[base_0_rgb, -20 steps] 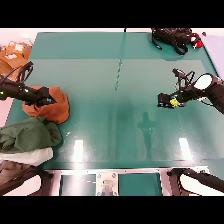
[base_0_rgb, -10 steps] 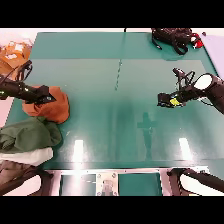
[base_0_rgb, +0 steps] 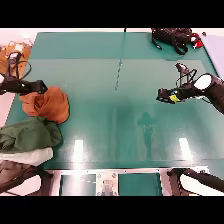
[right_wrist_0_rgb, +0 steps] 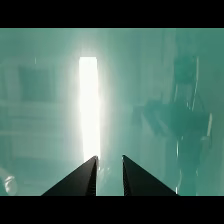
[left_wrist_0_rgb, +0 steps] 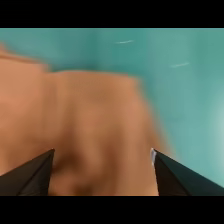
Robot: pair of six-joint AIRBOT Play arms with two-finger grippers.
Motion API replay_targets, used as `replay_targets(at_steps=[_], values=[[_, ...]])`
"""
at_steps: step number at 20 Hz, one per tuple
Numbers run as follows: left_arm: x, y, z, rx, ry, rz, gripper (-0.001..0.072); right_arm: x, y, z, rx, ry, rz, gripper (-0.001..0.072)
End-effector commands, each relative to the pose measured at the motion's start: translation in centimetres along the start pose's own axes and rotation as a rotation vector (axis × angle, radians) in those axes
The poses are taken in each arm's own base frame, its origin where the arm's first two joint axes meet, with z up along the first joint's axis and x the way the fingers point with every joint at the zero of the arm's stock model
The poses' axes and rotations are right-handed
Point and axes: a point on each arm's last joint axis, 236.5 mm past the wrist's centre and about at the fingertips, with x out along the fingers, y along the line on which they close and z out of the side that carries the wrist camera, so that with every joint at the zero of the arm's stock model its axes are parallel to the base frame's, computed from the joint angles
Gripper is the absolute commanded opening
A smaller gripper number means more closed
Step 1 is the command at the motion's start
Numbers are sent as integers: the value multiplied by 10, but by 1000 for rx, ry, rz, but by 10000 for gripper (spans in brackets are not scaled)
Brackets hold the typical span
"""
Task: Fold the shirts.
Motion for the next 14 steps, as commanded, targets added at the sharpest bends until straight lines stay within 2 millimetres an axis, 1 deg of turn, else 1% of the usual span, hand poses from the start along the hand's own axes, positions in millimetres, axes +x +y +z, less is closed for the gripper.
replay_targets(at_steps=[1, 2, 4, 5, 6, 7, 8, 9, 10, 11, 13, 14], values=[[33, 42, -47, 123, 197, 133, 720, 0, 0, 16, 0, -68, 0, 205], [46, 43, -62, 120, 247, 126, 720, 0, 0, 18, 0, -74, 0, 204], [67, 45, -80, 110, 313, 109, 720, 0, 0, 18, 0, -74, 0, 204], [72, 45, -84, 106, 326, 105, 655, 0, 0, 17, 0, -74, 0, 200], [73, 42, -84, 95, 325, 95, 311, 0, 0, 17, 1, -72, 0, 190], [72, 41, -77, 95, 311, 90, 35, 0, 0, 17, 1, -71, 0, 190], [69, 39, -66, 83, 288, 83, 28, 0, 0, 17, 1, -71, 1, 139], [62, 33, -50, 67, 262, 63, 28, -1, 1, 16, 3, -64, 4, 53], [53, 22, -30, 43, 232, 24, 28, -2, 1, 14, 1, -53, 4, 42], [40, 7, -9, 33, 197, -28, 27, -5, 1, 12, 4, -39, 5, 16], [5, -36, 35, 90, 115, -121, 26, -11, -2, 14, 14, -30, 5, 15], [-17, -65, 55, 147, 69, -154, 27, -15, -5, 16, 23, -30, 2, 15]])
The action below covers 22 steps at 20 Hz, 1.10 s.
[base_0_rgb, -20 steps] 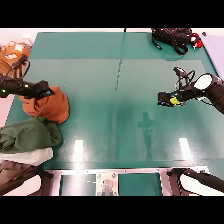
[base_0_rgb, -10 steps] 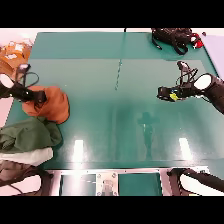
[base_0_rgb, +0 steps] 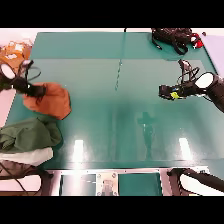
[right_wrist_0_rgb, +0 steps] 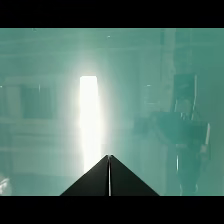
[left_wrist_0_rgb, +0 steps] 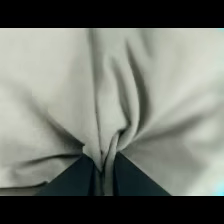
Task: Fold the shirts.
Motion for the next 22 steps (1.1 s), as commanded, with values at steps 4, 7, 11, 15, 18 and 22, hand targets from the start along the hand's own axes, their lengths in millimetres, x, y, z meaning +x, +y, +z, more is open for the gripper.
replay_targets(at_steps=[4, 7, 11, 15, 18, 22], values=[[-123, -204, 72, 334, -241, -295, 27, -23, -28, 9, 72, 11, -22, 15], [-143, -313, 48, 470, -253, -480, 27, -29, -46, 10, 116, 11, -39, 15], [-108, -391, 12, 583, -181, -557, 29, -31, -52, 9, 133, 13, -43, 15], [-40, -398, 9, 473, -84, -527, 671, -30, -40, 5, 156, 32, 4, 129], [-33, -358, 19, 354, -16, -482, 720, -30, -39, 0, 160, 52, 8, 319], [-42, -282, -28, 220, 309, -420, 720, -9, -45, -9, 183, 95, 10, 421]])
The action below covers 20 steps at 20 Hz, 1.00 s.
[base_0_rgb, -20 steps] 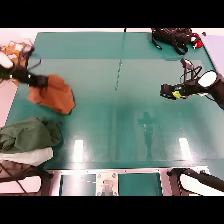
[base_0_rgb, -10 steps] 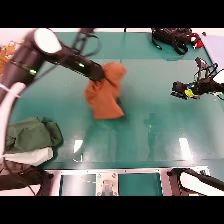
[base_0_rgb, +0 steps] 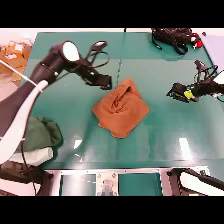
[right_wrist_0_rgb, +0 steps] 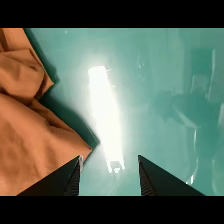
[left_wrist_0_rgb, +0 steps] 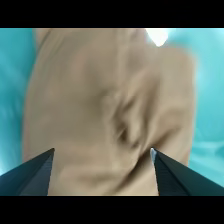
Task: Fold the shirts.
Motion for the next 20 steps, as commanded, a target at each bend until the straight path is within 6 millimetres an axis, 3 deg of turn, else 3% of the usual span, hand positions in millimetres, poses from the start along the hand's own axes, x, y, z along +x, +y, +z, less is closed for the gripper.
replay_targets(at_steps=[1, 3, 4, 8, 10, 13, 15, 17, 19, 20], values=[[-21, 32, -69, -177, 286, -5, 720, 24, -1, -8, 17, 60, 28, 420], [-17, 35, -107, -234, 406, -15, 720, 49, 9, -14, 24, 122, 105, 420], [-6, 34, -125, -259, 433, -18, 720, 62, 13, -14, 25, 140, 142, 420], [56, 23, -187, -356, 478, -53, 720, 101, 27, -9, 21, 177, 254, 420], [86, 17, -193, -390, 414, -71, 720, 113, 38, -1, 6, 171, 310, 420], [114, 19, -171, -392, 258, -44, 720, 134, 60, 3, -44, 197, 335, 420], [120, 15, -156, -391, 191, -47, 713, 145, 82, 1, -95, 214, 346, 420], [120, 10, -158, -368, 198, -63, 440, 152, 101, -4, -141, 231, 357, 420], [118, 7, -166, -321, 236, -75, 50, 156, 118, -12, -180, 245, 365, 416], [117, 7, -169, -302, 249, -77, 29, 159, 125, -14, -195, 245, 368, 351]])
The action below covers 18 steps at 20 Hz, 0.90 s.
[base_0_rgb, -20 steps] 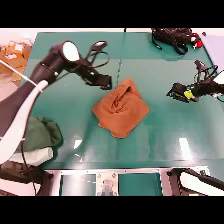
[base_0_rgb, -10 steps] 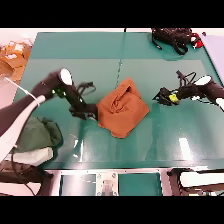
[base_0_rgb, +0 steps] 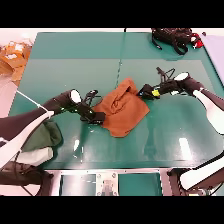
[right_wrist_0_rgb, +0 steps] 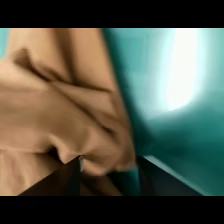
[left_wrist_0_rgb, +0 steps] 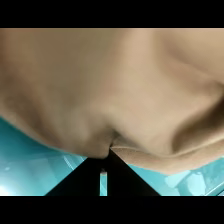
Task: Fold the shirts.
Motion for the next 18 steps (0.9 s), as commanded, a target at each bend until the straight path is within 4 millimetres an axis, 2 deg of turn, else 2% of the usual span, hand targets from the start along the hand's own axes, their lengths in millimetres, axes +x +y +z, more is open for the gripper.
replay_targets(at_steps=[1, 2, 3, 5, 6, 7, 9, 11, 13, 16, 18], values=[[0, 0, -5, 67, 16, 10, 28, 20, 23, 2, -65, 11, 9, 243], [-4, 5, -6, 90, 30, 40, 28, 19, 27, 7, -77, -1, 9, 62], [-13, 13, -6, 112, 37, 97, 28, 13, 31, 16, -89, -21, 12, 16], [-42, 35, -4, 157, 27, 246, 28, -15, 36, 33, -103, -62, 23, 15], [-62, 46, -3, 167, 8, 319, 27, -39, 37, 43, -110, -102, 23, 14], [-85, 52, -3, 158, -23, 355, 27, -64, 40, 53, -109, -157, 20, 14], [-131, 53, 4, 102, -135, 346, 27, -129, 47, 69, -123, -292, 9, 14], [-178, 43, 8, 78, -275, 309, 27, -197, 68, 72, -170, -422, -4, 14], [-223, 20, 10, 102, -409, 274, 27, -250, 97, 59, -238, -510, -11, 14], [-303, -34, 15, 202, -636, 221, 27, -318, 154, 22, -393, -643, -35, 15], [-356, -64, 14, 290, -765, 218, 27, -348, 187, -12, -487, -696, -42, 15]])
